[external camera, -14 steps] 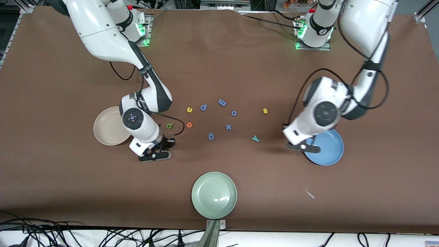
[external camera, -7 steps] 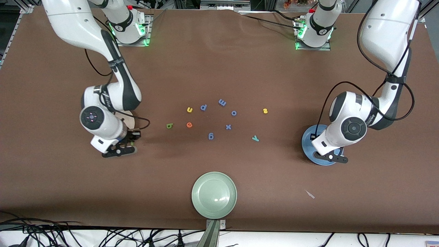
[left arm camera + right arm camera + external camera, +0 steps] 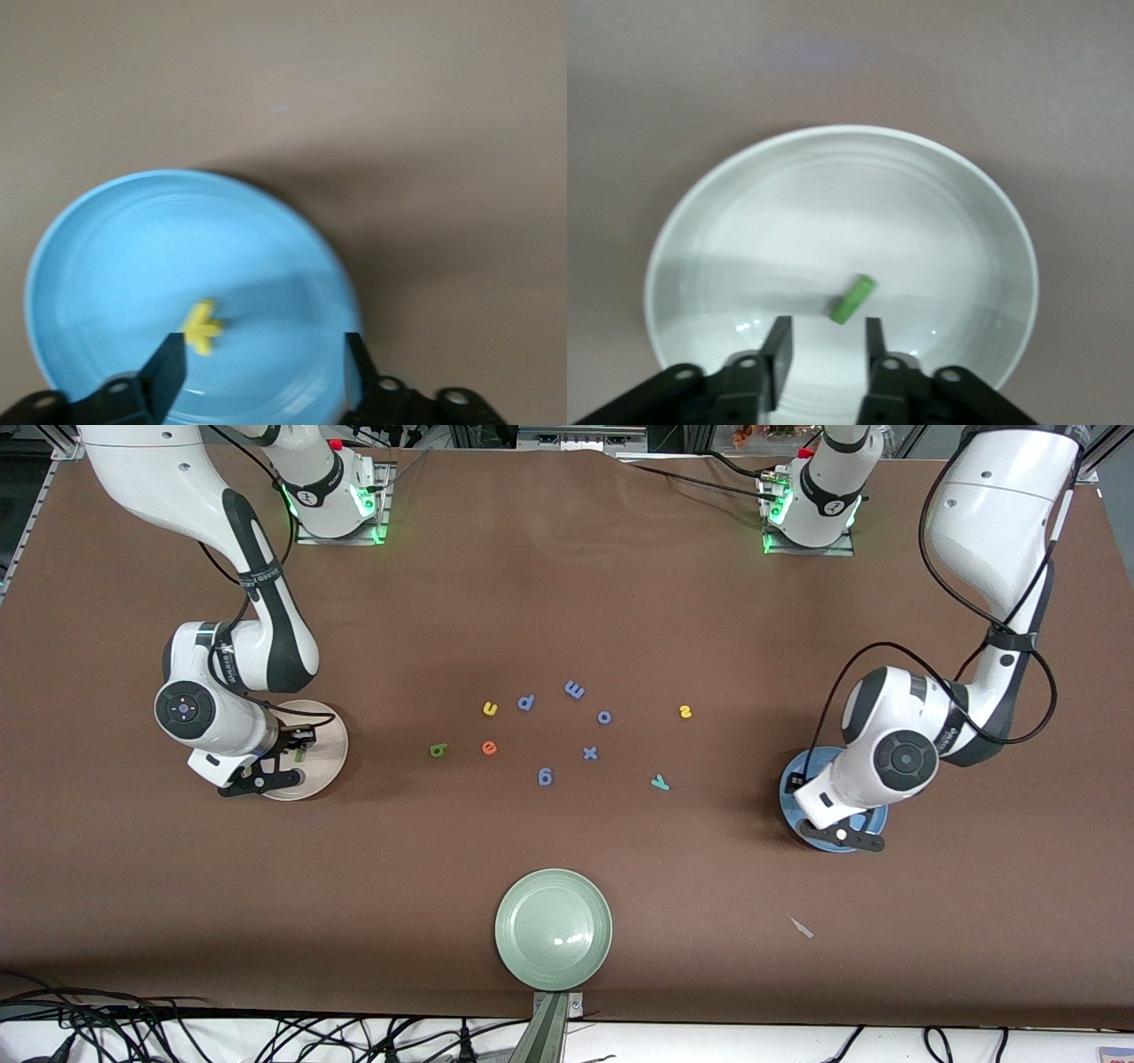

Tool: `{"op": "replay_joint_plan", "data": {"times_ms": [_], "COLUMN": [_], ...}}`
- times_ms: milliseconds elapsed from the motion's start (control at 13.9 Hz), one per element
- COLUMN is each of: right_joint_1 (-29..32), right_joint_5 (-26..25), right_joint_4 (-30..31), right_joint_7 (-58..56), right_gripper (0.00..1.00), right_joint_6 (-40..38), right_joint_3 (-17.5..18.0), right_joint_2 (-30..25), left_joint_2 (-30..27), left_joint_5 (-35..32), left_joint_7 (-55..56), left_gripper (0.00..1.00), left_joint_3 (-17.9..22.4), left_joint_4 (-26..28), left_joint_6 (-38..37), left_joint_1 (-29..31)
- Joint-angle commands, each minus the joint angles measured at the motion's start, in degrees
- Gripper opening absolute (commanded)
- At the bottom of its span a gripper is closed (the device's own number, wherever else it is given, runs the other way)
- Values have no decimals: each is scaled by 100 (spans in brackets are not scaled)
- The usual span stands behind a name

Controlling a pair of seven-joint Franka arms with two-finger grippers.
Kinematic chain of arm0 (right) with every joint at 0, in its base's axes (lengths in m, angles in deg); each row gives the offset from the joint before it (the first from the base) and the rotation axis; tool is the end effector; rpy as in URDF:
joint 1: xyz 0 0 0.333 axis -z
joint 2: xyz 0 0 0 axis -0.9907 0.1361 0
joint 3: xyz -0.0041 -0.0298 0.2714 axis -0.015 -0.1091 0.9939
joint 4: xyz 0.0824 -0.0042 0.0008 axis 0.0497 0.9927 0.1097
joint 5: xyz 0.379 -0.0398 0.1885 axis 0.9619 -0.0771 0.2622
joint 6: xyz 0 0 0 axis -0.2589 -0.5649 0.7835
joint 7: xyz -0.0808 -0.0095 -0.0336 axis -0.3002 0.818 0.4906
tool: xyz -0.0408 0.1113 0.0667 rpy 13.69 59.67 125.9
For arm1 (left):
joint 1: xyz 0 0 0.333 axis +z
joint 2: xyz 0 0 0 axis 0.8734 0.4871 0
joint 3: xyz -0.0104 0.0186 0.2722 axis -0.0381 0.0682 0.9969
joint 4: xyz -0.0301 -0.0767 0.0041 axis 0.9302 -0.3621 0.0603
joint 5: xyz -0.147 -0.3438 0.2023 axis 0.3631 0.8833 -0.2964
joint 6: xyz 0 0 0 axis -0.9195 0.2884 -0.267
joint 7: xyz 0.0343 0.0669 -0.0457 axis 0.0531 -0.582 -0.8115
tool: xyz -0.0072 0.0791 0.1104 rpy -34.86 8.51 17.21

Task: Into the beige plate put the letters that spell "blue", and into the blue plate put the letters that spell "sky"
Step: 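Move the left gripper over the yellow z while the right gripper reaches the green letter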

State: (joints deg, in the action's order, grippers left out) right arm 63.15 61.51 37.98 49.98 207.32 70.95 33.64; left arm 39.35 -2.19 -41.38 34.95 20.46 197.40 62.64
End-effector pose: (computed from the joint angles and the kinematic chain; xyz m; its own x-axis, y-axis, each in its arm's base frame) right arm 0.5910 0.0439 0.1271 0.9660 0.1901 -0.1755 0.2073 -0.9745 0.0856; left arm 0.6498 -0.1359 0.1638 0.9658 -0.2299 -0.1201 -0.2382 -0.9694 -0.0601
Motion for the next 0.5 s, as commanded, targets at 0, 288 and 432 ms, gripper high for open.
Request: {"op": "replay_joint_plan", "data": {"times_ms": [0,288,432], "right_joint_1": [-66,-118,-276], "right_joint_5": [193,185,194], "right_joint_4": [-178,-511,-662], "right_joint_7": [730,2468,3069], "right_gripper": [100,100,100], "right_joint_6": [-285,-251,-198], "right_joint_3": [339,1191,1412], "right_joint_2": [-148,27,142], "left_joint_2": [-323,-367,-428], "left_joint_5": [-14,-14,-23], "left_joint_7": [936,2439,3301], "left_gripper": [100,100,100], "left_joint_3": [-595,-1465,-1844], "left_joint_4": [99,774,1082], "left_joint_6": [-547,-567,-349], "left_joint_1": [-3,67,58]}}
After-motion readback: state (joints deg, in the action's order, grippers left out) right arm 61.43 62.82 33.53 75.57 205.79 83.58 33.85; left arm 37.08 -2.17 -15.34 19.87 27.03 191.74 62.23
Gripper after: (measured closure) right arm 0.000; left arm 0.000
